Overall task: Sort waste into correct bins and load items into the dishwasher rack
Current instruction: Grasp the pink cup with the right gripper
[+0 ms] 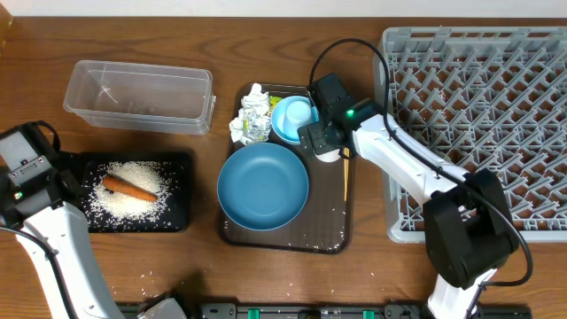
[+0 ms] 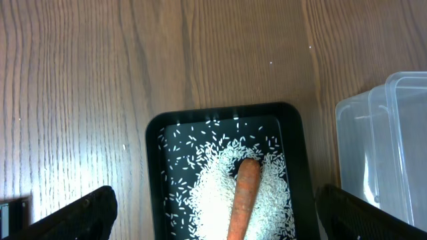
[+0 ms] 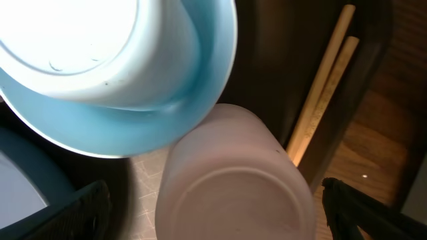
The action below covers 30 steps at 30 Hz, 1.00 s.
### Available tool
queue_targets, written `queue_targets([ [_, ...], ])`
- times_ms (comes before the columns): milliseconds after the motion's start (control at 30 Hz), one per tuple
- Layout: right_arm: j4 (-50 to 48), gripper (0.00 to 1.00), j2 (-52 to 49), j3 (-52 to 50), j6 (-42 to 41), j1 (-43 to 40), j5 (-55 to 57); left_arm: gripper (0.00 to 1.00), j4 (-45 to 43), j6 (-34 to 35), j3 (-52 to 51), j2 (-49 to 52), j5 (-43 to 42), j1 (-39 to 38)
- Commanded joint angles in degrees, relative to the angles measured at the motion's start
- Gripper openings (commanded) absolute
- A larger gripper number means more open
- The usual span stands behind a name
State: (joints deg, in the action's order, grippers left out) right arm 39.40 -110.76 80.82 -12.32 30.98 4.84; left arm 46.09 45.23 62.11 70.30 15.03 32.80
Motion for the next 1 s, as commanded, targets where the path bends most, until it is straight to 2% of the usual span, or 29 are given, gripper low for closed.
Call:
queue_targets([
  [0, -0.1, 0.99, -0.5, -0.1, 0.9, -0.2, -0.8, 0.97, 0.1, 0.7, 0.0, 0.1, 0.9, 0.2],
  [100, -0.2, 0.99, -0.5, -0.1, 0.8, -0.3, -0.8, 0.97, 0.1, 0.7, 0.0, 0.1, 0.9, 0.2],
  [233, 0.0, 0.80, -0.5, -0.1, 0.8, -0.3, -0.8, 0.97, 0.1, 0.7, 0.0, 0.1, 0.9, 0.1],
  [300, 0.2, 0.75, -0.5, -0.1, 0.8, -0.3, -0.8, 0.97, 0.1, 0.7, 0.0, 0.1, 0.9, 0.1],
  [400, 0.2, 0.74, -0.5, -0.1, 0.8, -0.3, -0.8, 0.97, 0.1, 0.7, 0.0, 0.1, 0.9, 0.2],
  [567, 0.5, 0.66, -0.5, 0.0, 0.8, -0.3, -0.8, 0.97, 0.1, 0.7, 0.0, 0.1, 0.9, 0.1],
  [733, 1.0, 0.66, 0.0, 0.1, 0.8, -0.3, -0.8, 0.97, 0.1, 0.7, 0.0, 0.1, 0.9, 0.1],
  [867, 1.6, 0.60, 2.4, 0.3, 0.7, -0.3, -0.8, 0.97, 0.1, 0.7, 0.0, 0.1, 0.9, 0.2],
  [967, 1.8, 0.59, 5.4, 0.3, 0.8, -0.3, -0.8, 0.97, 0.1, 0.7, 0.0, 0.1, 0.9, 0.1],
])
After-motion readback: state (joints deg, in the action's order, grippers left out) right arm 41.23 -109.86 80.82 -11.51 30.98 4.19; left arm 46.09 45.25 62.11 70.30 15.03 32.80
